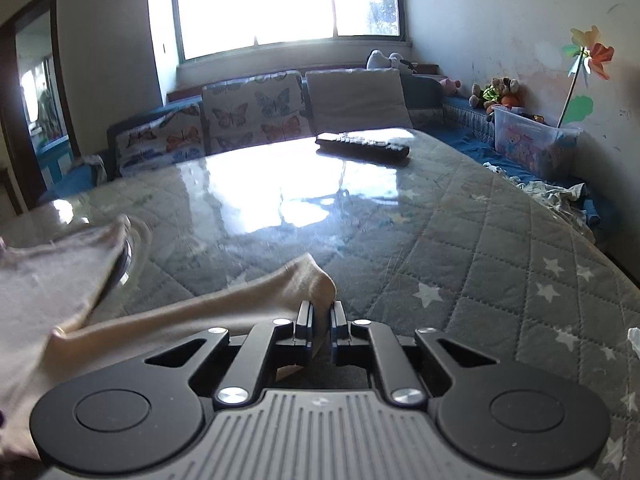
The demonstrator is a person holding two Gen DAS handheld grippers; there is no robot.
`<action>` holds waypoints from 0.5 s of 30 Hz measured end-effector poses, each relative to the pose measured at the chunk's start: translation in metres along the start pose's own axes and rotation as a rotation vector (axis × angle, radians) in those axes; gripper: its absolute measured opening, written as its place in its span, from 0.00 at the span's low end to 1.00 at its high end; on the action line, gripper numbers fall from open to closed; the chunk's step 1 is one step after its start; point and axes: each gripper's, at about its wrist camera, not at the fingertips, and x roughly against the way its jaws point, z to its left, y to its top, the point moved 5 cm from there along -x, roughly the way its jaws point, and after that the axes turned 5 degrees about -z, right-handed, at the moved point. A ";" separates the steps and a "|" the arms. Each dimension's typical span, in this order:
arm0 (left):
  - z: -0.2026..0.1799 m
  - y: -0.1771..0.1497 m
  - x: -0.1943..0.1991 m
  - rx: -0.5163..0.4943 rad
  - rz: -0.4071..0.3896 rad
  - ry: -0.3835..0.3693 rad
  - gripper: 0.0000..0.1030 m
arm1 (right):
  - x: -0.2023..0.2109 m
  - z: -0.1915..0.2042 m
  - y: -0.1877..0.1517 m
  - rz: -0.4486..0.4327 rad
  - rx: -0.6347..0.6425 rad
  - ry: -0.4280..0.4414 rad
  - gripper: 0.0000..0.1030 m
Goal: Fold clothes
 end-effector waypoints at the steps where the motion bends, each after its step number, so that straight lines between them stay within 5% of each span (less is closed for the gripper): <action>1: -0.001 0.000 -0.001 -0.001 0.000 -0.003 0.60 | 0.004 0.000 0.003 -0.005 -0.004 0.006 0.07; 8: -0.012 -0.001 -0.006 -0.040 -0.008 -0.020 0.60 | 0.036 0.019 0.041 -0.069 0.012 0.079 0.07; 15: 0.008 0.002 0.012 0.008 -0.047 0.005 0.60 | 0.080 0.083 0.088 -0.143 0.092 0.247 0.07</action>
